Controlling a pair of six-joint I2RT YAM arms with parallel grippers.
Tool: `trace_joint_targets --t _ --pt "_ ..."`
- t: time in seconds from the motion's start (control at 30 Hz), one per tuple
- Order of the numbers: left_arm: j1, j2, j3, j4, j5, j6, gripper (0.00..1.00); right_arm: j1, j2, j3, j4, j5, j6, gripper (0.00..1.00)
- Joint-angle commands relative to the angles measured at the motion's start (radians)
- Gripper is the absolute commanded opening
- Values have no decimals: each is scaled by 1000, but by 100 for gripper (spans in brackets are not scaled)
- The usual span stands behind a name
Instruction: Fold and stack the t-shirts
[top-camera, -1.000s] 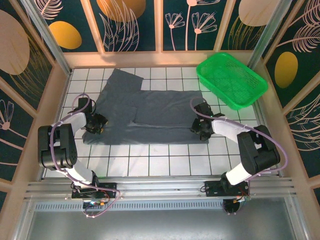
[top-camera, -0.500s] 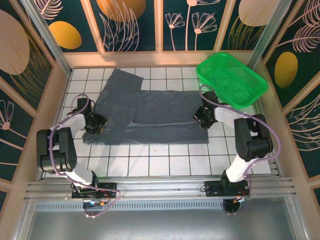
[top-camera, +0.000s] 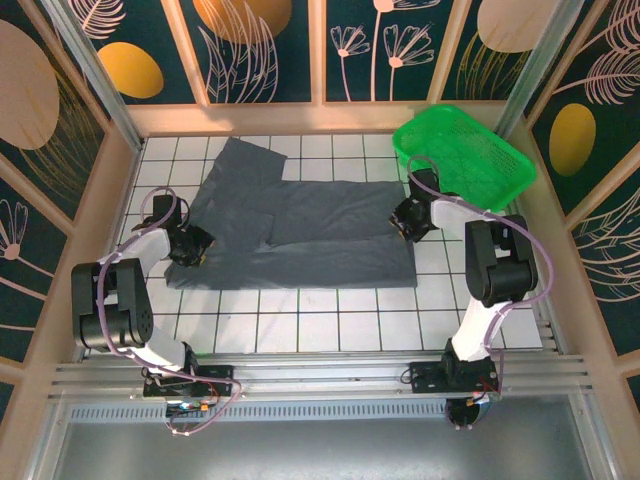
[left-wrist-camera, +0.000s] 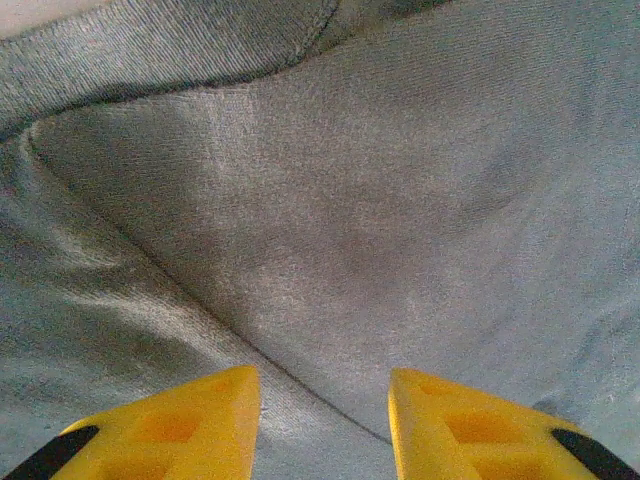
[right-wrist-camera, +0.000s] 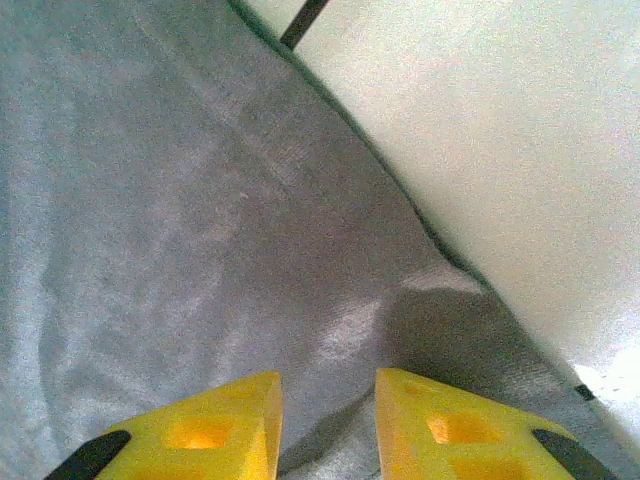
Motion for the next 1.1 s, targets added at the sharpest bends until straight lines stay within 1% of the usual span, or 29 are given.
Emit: trace_joint_targets --t 0.0,0.1,0.2,0.27,0.37,0.53,0.67,0.87,1.07 --pt "5 -17 20 -31 5 22 39 21 -87 -24 -31 76 -17 28" --pt "5 6 36 -38 -16 34 38 68 -166 -96 -39 97 -44 25" --pt "7 50 51 -46 -41 37 38 126 -192 -156 -65 98 -46 22" --pt "7 81 56 -48 -56 32 36 149 -196 -204 -67 106 -38 21" --pt "7 113 49 -45 -67 14 35 154 -181 -269 -51 68 -21 21" --pt "8 124 7 -76 -106 -14 35 171 -139 -310 -101 38 -28 21" --pt "29 79 -60 -128 -161 -22 31 190 -162 -360 -161 10 -38 24" --pt "105 -35 -185 -140 -186 -55 31 197 -228 -466 -205 -25 -28 26" --pt "120 -99 -228 -187 -216 -74 30 213 -273 -485 -258 -59 -25 27"
